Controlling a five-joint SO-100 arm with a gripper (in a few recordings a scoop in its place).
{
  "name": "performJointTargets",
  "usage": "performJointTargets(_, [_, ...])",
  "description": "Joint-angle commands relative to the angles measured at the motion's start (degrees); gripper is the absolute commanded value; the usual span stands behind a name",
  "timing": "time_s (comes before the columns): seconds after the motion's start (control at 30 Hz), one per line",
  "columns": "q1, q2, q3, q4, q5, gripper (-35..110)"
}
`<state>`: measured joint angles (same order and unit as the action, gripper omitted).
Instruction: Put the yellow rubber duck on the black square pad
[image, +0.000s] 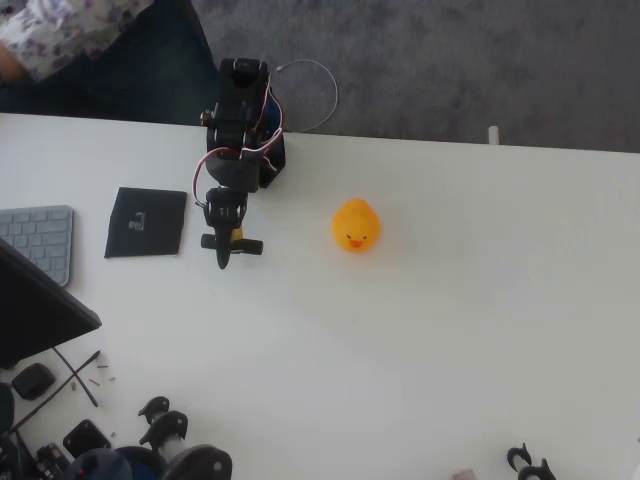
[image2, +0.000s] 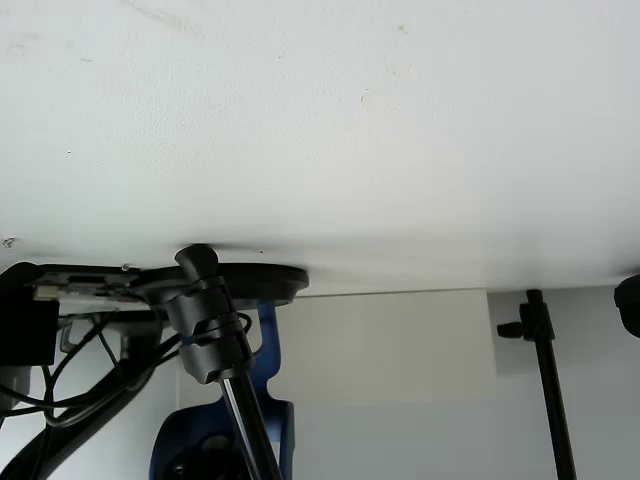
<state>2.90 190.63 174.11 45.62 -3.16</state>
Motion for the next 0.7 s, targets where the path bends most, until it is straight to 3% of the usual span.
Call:
performJointTargets(0.0, [-0.7,0.88,0.35,0.0,-0.62,4])
performJointTargets(0.37, [-0.79,0.97,-1.23,-0.09,-0.62,4])
performJointTargets(0.67, [-0.35,0.97,-15.03,-0.09,-0.62,4])
